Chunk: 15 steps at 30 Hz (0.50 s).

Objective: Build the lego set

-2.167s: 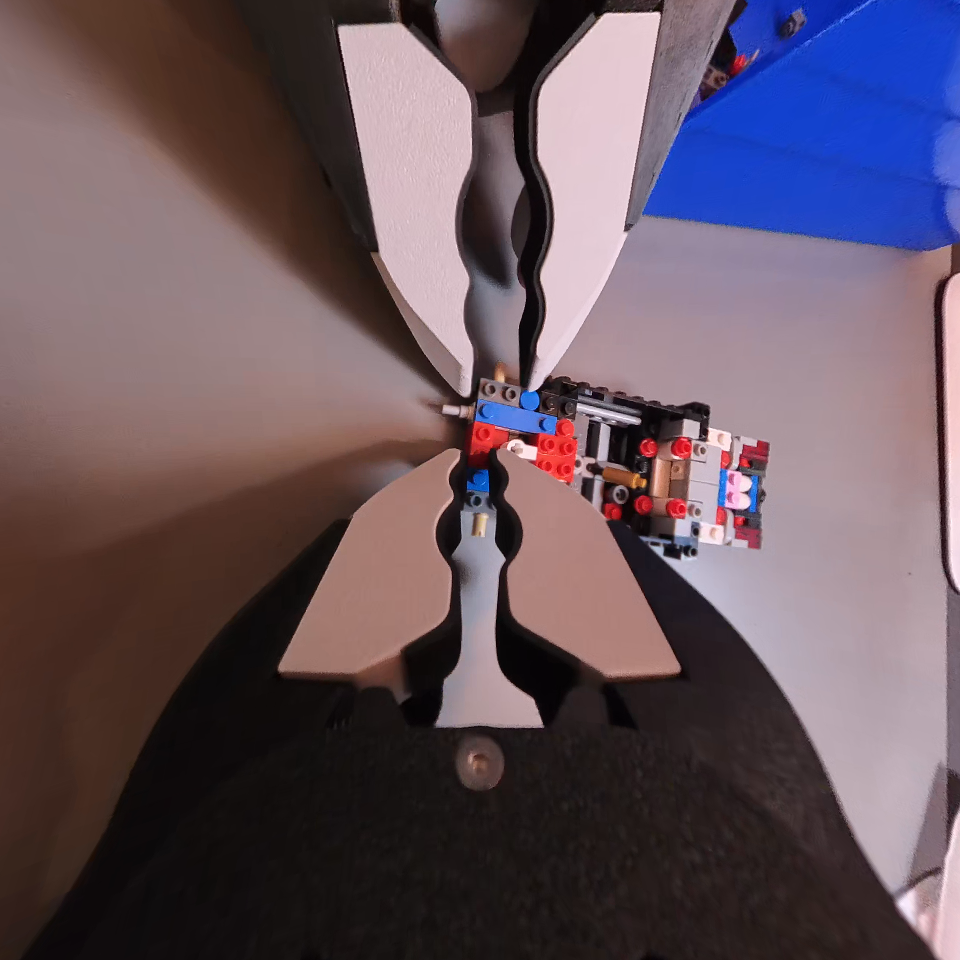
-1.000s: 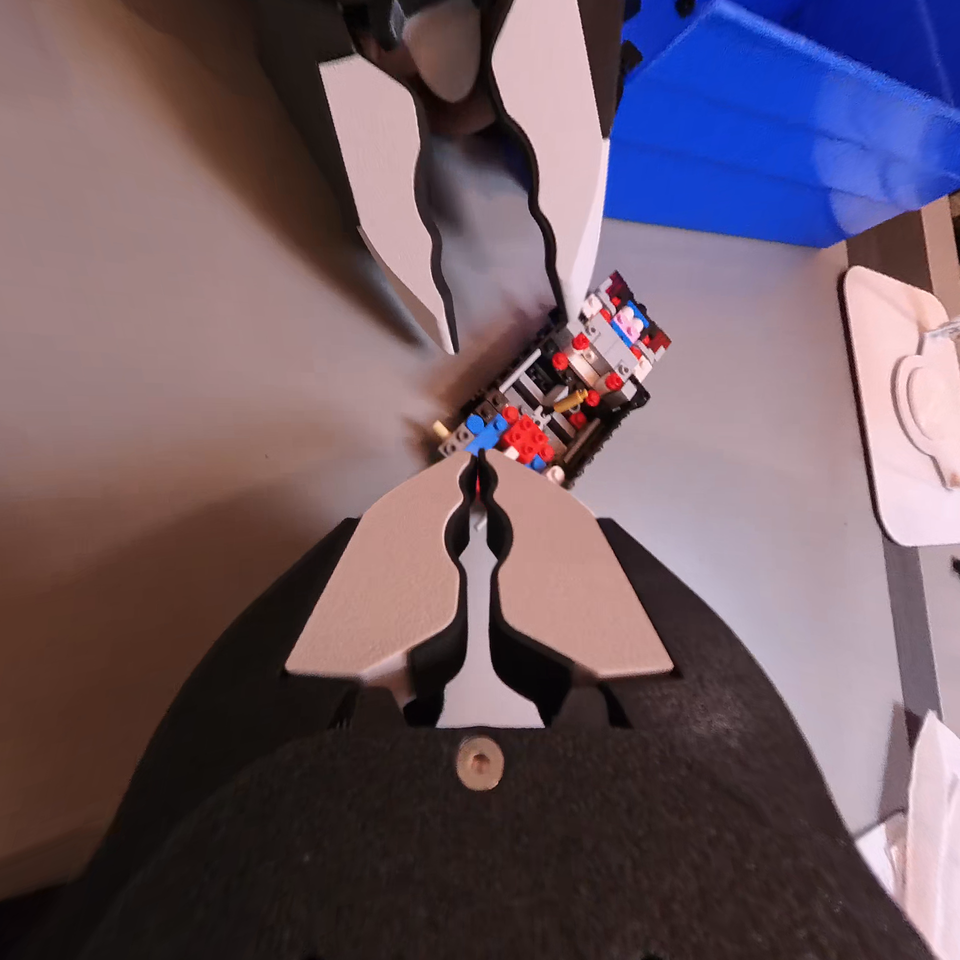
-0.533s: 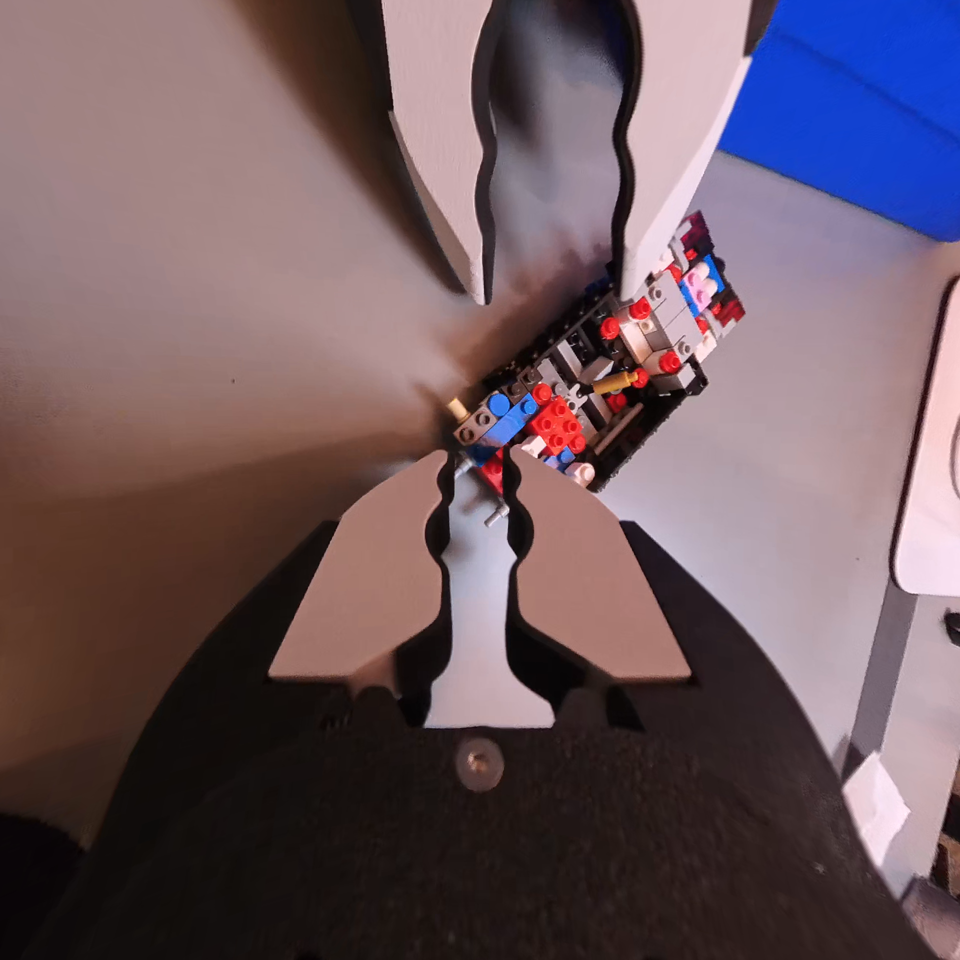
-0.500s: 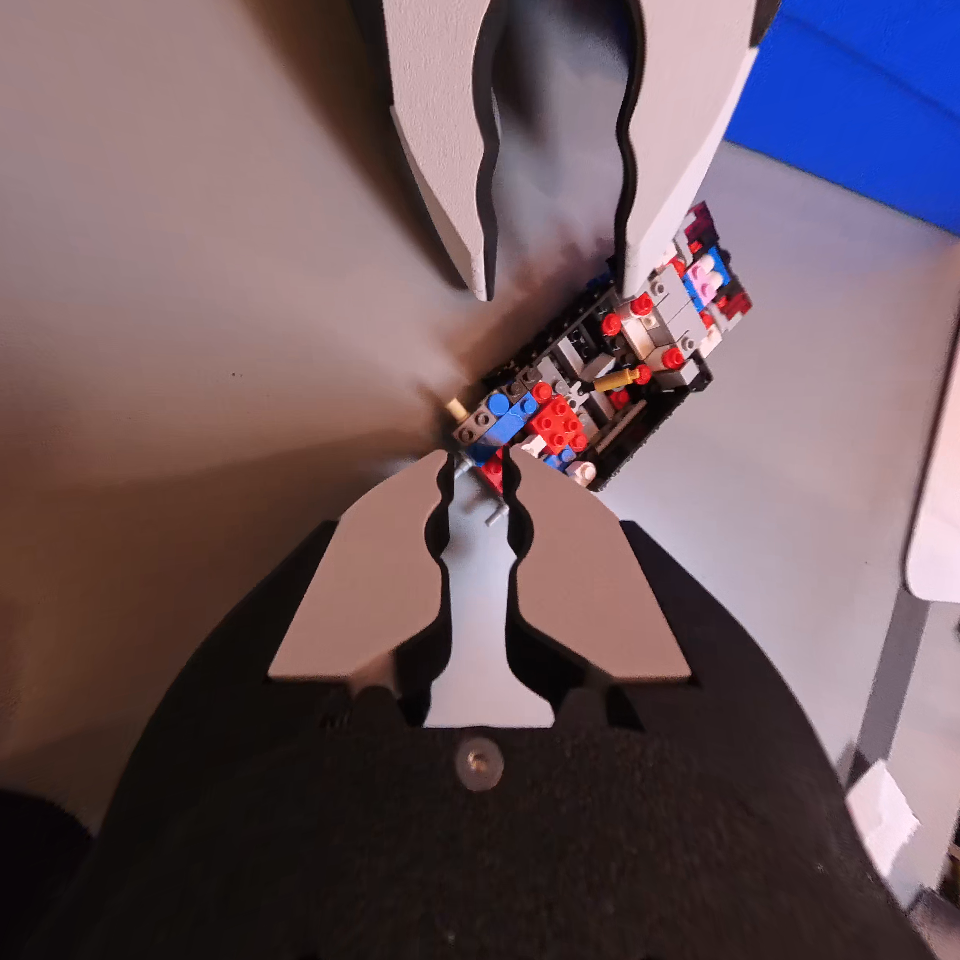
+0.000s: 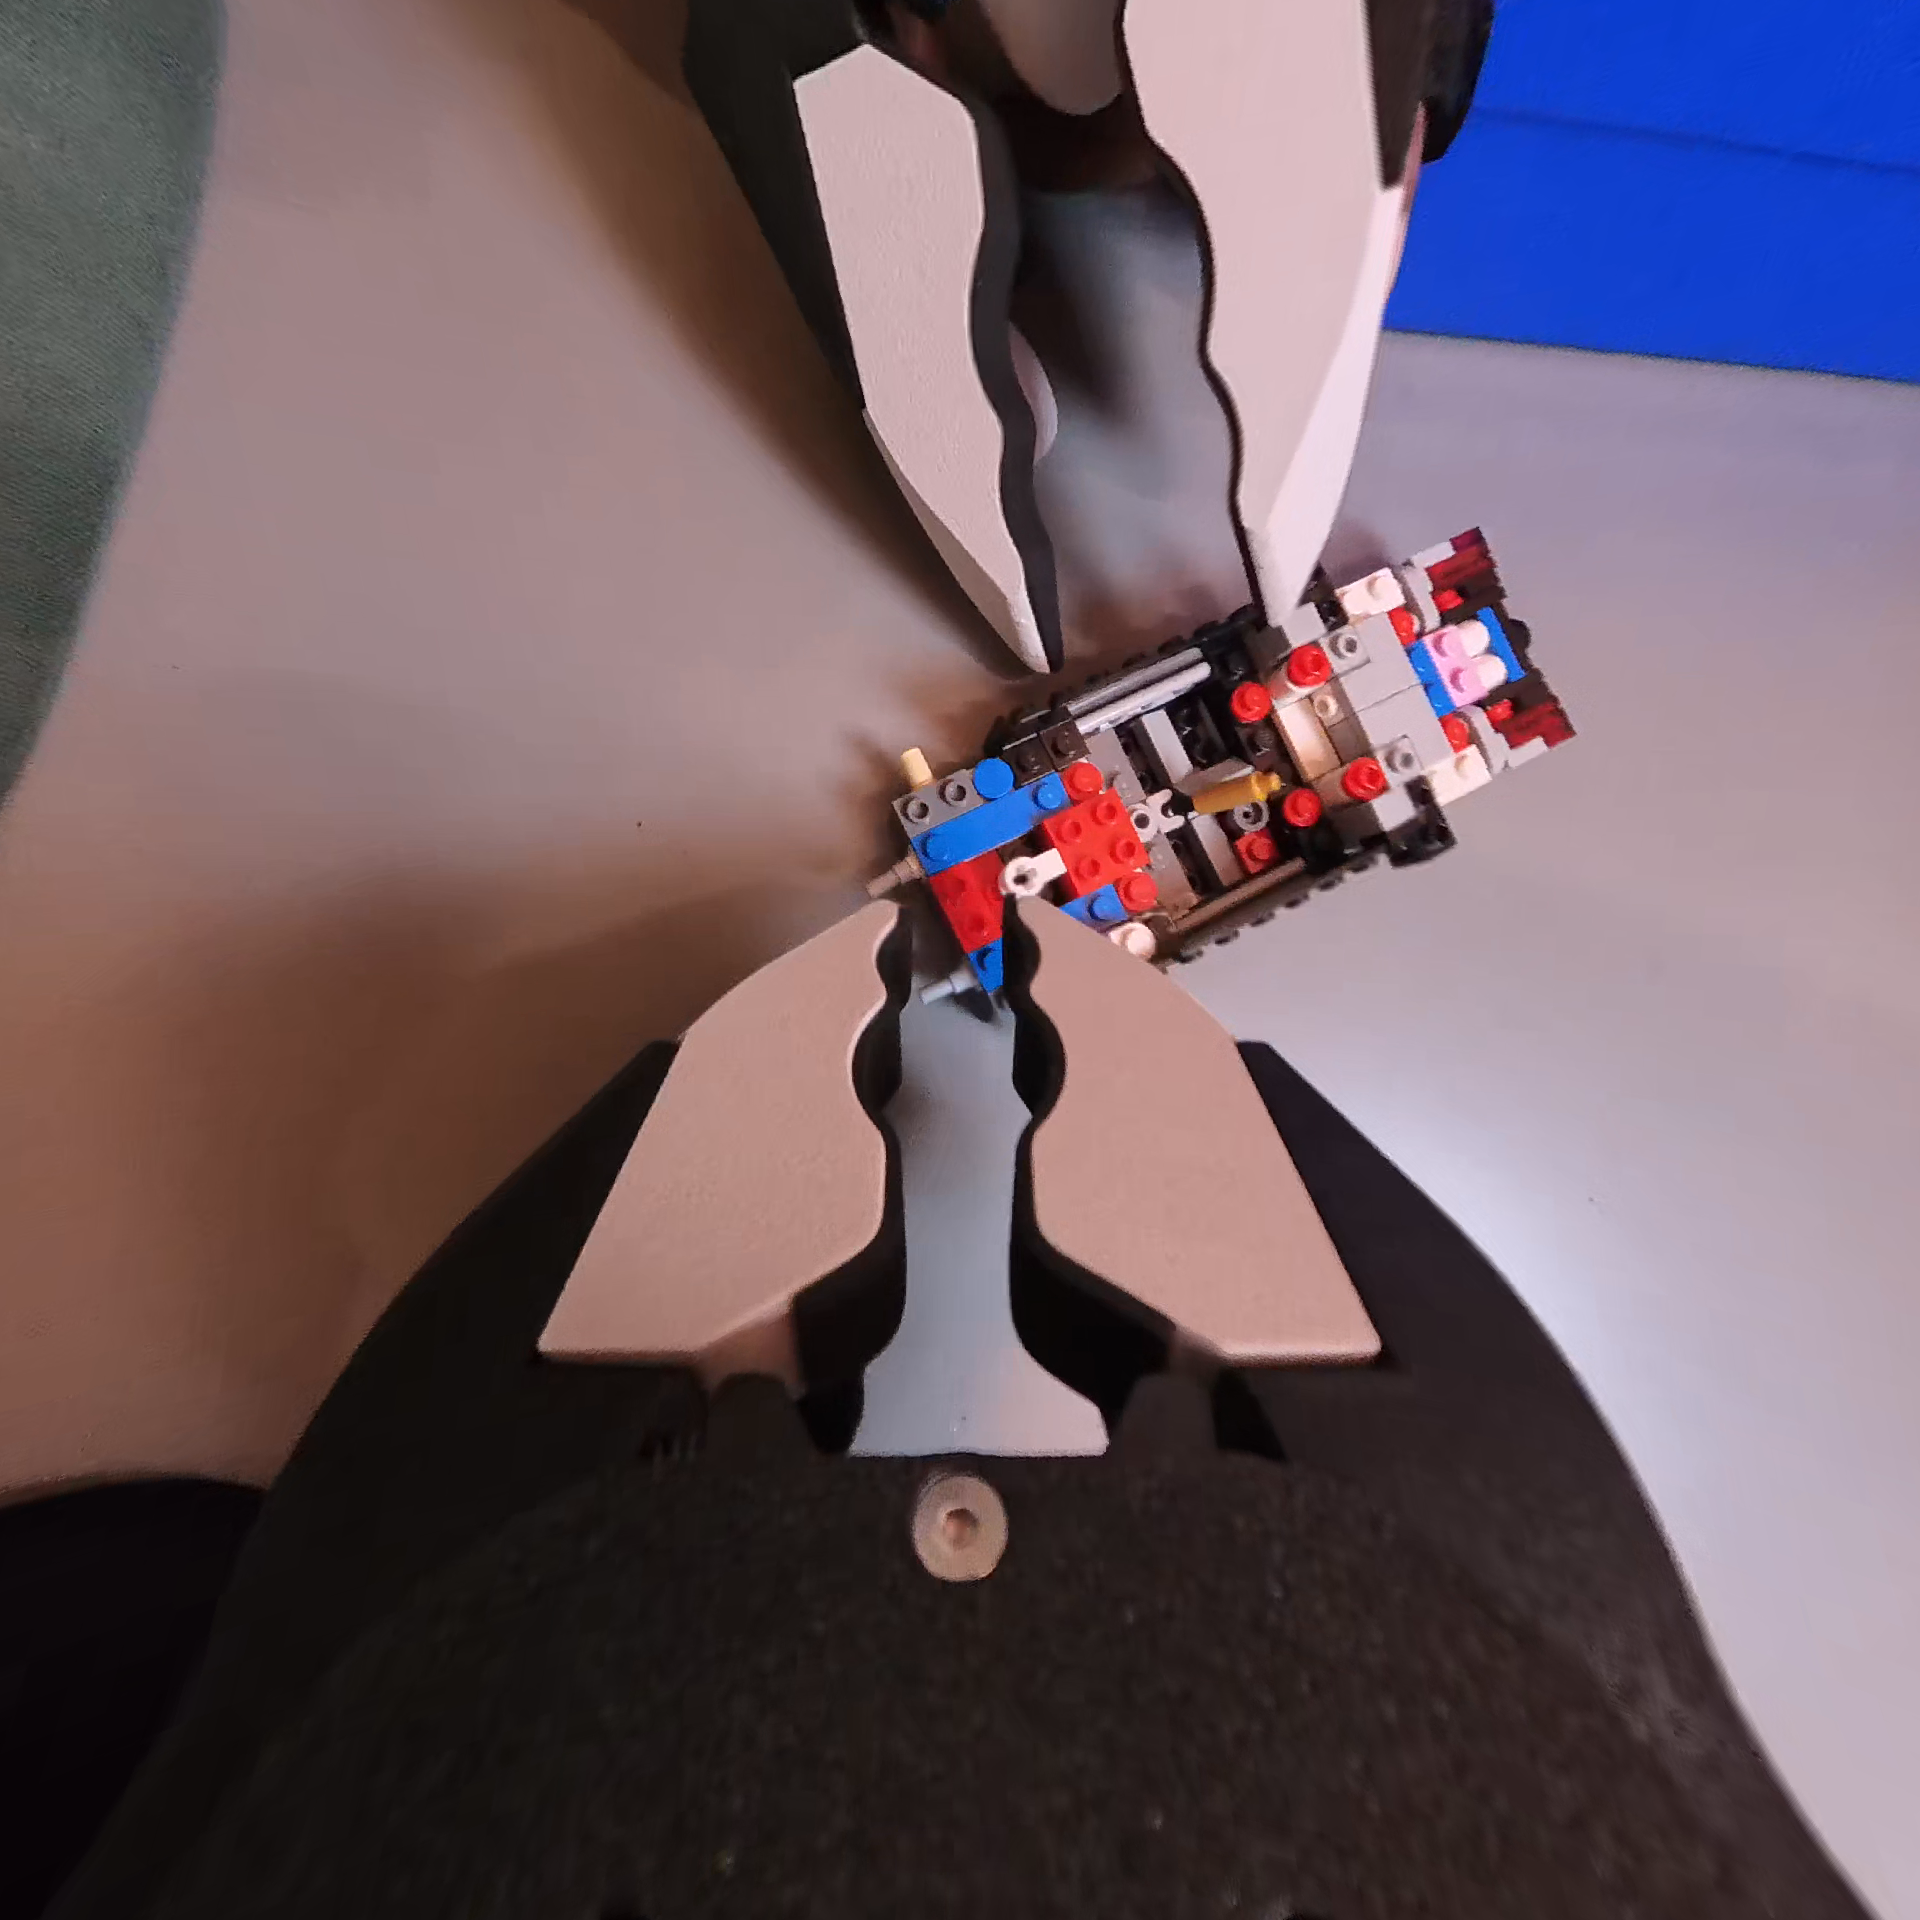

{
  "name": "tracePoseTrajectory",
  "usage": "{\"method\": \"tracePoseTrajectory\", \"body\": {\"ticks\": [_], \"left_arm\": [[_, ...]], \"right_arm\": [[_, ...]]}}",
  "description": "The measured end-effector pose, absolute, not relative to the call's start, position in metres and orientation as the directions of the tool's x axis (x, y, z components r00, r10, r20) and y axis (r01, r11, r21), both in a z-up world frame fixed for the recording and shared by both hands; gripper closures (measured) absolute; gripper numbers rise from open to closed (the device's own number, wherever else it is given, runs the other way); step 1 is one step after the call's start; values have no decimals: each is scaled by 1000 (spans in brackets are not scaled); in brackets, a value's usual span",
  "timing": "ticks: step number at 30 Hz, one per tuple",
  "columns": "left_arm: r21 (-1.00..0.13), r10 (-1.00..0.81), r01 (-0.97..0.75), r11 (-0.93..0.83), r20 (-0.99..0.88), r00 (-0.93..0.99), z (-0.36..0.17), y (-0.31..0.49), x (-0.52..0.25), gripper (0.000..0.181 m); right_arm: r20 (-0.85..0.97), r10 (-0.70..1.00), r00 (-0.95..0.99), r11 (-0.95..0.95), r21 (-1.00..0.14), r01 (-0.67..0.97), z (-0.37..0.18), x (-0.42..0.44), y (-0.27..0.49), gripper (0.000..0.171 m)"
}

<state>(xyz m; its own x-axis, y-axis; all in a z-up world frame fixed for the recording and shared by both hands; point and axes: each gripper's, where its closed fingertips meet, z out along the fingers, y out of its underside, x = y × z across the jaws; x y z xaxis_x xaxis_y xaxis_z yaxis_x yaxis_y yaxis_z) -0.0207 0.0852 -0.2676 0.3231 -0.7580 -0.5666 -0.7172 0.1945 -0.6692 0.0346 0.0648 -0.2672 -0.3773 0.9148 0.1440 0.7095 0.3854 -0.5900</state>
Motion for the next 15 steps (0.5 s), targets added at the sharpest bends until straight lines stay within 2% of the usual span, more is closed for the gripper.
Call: {"method": "tracePoseTrajectory", "body": {"ticks": [9,15], "left_arm": [[-666,-758,-720,196,-569,319,-268,85,-21,145],[-665,-760,-720,199,-569,315,-269,84,-20,146]], "right_arm": [[262,866,-426,500,-492,713,-277,28,63,159],[232,872,-431,487,-503,714,-275,26,57,164]]}}
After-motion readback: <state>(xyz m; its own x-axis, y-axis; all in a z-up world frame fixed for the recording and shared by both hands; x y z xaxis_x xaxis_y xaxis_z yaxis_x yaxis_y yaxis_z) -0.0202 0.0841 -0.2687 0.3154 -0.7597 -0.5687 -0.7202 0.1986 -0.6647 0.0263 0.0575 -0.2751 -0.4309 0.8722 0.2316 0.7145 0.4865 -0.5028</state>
